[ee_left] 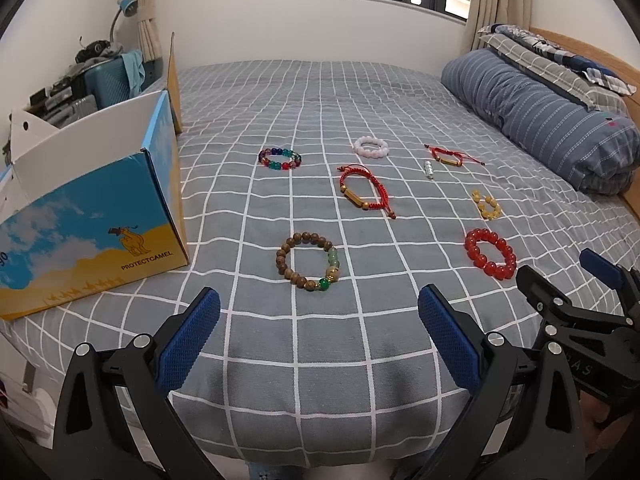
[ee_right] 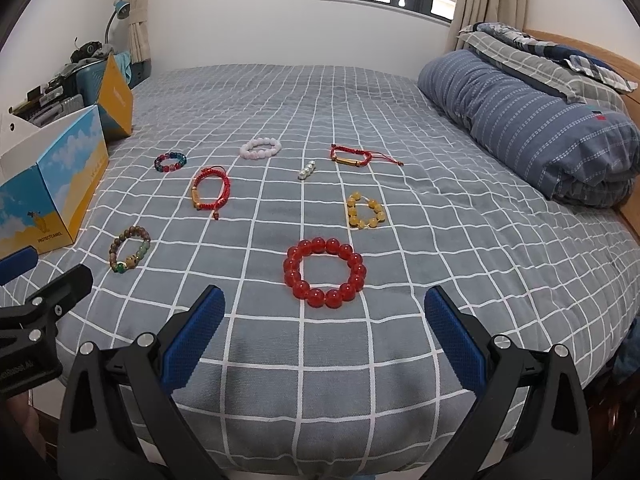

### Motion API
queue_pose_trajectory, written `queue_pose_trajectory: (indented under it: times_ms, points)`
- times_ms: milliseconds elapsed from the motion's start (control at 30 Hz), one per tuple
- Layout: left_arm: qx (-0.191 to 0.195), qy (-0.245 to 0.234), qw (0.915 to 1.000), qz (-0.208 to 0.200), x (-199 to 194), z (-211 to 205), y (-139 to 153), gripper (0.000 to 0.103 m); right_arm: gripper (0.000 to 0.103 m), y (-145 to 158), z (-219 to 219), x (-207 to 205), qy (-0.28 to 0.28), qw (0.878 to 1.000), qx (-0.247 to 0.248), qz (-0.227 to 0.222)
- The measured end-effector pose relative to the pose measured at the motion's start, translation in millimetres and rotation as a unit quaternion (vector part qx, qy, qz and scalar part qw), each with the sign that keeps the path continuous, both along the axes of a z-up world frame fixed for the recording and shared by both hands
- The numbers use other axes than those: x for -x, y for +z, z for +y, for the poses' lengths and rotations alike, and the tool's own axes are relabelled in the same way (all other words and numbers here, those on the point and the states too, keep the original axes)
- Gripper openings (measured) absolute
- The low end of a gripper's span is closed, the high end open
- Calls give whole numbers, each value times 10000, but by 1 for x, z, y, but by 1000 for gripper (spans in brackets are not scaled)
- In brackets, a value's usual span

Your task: Organize jewelry

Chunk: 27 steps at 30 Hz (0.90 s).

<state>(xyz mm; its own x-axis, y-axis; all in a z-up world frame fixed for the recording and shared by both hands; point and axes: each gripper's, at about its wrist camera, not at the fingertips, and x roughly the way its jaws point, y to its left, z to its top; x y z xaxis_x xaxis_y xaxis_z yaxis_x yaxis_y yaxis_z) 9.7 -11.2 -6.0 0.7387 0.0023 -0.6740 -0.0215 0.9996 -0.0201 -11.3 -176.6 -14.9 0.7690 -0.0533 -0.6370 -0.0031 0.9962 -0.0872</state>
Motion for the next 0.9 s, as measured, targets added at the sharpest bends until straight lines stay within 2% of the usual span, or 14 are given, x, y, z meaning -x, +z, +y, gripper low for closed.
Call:
queue_pose_trajectory:
  times_ms: [900]
  points:
    - [-53, 22, 10000, 8, -8, 2, -2, 97, 96, -3, -2, -8, -64, 9999, -63, 58]
